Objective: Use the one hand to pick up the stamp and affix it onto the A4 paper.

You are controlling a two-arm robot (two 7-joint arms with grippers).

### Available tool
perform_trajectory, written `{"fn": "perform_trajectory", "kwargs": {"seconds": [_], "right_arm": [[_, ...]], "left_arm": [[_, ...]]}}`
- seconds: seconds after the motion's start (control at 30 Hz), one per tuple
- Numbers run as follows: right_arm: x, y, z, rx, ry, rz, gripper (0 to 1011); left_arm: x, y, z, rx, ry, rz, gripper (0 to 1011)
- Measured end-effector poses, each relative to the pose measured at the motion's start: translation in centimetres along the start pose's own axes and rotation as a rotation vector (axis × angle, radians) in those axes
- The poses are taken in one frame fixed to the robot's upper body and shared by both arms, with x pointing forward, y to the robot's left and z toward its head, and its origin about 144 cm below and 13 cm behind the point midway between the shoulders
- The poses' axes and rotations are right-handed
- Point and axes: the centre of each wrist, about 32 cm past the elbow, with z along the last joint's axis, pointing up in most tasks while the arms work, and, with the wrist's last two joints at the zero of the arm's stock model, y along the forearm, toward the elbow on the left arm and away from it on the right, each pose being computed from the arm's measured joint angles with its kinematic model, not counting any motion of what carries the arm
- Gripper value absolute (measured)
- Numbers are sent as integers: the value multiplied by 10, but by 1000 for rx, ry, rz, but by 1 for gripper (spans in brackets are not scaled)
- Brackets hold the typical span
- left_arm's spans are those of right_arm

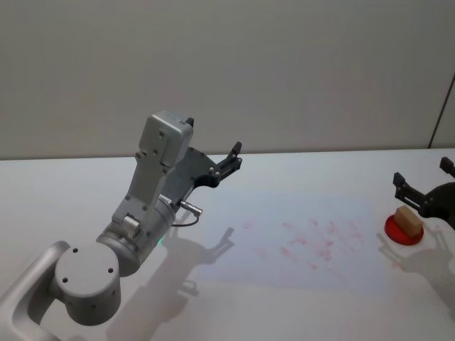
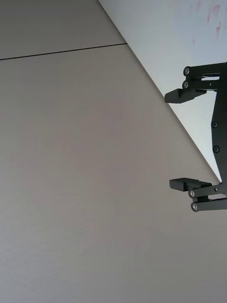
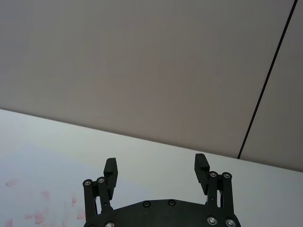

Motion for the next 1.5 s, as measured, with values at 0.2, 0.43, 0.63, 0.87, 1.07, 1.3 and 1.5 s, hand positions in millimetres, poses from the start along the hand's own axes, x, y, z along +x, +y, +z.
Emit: {"fn": "perform_trajectory", "kwargs": {"seconds": [0.2,0.43,0.63,0.87,1.07,1.3,1.5], "right_arm": [[7,1,-11,-43,-7,-1,1001],[11,2,-19,-85,-7,2,1001],[12,4,-25,-115,-5,4,1001],[13,6,-31,-143,-1,0,1001],[13,7,-35,-171,5,-5,1001],[14,8,-38,-201,12,-9,1001],[14,10,-39,-222,10,-8,1001]], "left_arm": [[0,0,0,0,0,0,1001],[0,0,0,0,0,0,1001],[0,0,0,0,0,0,1001],[0,0,0,0,0,0,1001],[0,0,0,0,0,0,1001],[0,0,0,0,0,0,1001],[0,0,0,0,0,0,1001]]}}
